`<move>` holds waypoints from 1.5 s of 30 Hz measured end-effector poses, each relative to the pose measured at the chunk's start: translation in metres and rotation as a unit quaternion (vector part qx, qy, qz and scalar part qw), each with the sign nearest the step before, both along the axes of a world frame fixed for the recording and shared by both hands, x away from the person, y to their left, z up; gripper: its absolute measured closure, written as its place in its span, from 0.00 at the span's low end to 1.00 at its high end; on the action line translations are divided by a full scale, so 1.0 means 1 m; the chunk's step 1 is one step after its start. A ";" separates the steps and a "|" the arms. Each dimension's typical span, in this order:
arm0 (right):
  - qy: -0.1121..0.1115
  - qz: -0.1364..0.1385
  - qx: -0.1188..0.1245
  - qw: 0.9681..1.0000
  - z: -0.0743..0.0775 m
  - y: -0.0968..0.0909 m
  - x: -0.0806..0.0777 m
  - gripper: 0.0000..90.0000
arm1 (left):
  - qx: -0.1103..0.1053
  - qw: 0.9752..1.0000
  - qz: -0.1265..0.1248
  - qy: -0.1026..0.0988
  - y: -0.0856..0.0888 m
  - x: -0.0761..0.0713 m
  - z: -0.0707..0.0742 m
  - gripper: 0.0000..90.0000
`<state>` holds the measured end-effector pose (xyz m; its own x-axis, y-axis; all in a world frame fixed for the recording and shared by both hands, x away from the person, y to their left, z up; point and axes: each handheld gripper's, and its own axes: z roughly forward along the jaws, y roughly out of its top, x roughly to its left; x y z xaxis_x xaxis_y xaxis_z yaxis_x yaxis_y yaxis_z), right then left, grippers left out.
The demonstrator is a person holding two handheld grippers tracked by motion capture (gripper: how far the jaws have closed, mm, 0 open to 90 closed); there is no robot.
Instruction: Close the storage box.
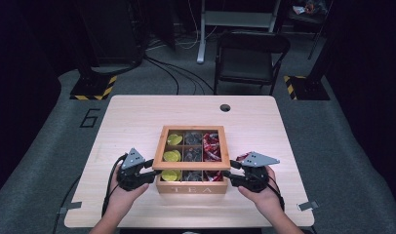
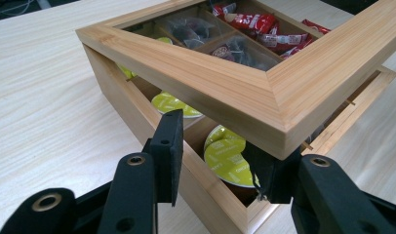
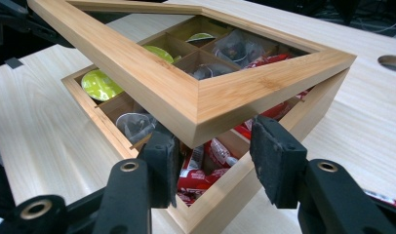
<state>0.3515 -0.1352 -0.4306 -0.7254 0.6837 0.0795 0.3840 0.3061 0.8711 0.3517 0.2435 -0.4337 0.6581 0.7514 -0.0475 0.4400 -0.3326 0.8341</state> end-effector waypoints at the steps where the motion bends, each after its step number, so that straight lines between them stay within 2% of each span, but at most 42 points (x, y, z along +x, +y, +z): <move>1: 0.004 0.001 0.003 1.000 -0.001 0.000 0.000 0.60 | 0.000 1.000 0.000 0.000 0.000 0.000 0.000 0.65; 6: 0.009 -0.001 0.004 1.000 -0.003 0.002 -0.001 0.60 | -0.003 1.000 -0.001 0.002 0.000 -0.001 -0.004 0.65; 15: 0.009 -0.002 -0.014 1.000 -0.007 0.005 -0.005 0.61 | 0.002 1.000 -0.002 0.006 0.000 -0.002 -0.011 0.64; 20: 0.009 0.000 -0.011 1.000 -0.009 0.005 -0.006 0.62 | -0.007 1.000 -0.009 0.010 0.001 -0.004 -0.012 0.59; 29: 0.009 -0.003 -0.016 1.000 -0.012 0.006 -0.008 0.63 | -0.011 1.000 -0.022 0.005 -0.001 -0.015 -0.008 0.59; 40: 0.008 0.000 -0.028 1.000 -0.019 0.007 -0.011 0.62 | 0.001 1.000 -0.018 0.013 -0.003 -0.018 -0.012 0.60; 45: 0.015 -0.001 -0.030 0.999 -0.021 0.007 -0.013 0.61 | 0.003 1.000 -0.022 0.019 -0.003 -0.019 -0.016 0.60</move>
<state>0.3385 -0.1281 -0.4520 -0.7225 0.6889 0.0591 0.4099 0.3578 0.8390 0.3331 0.2409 -0.4495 0.6878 0.7227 -0.0688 0.4559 -0.3562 0.8157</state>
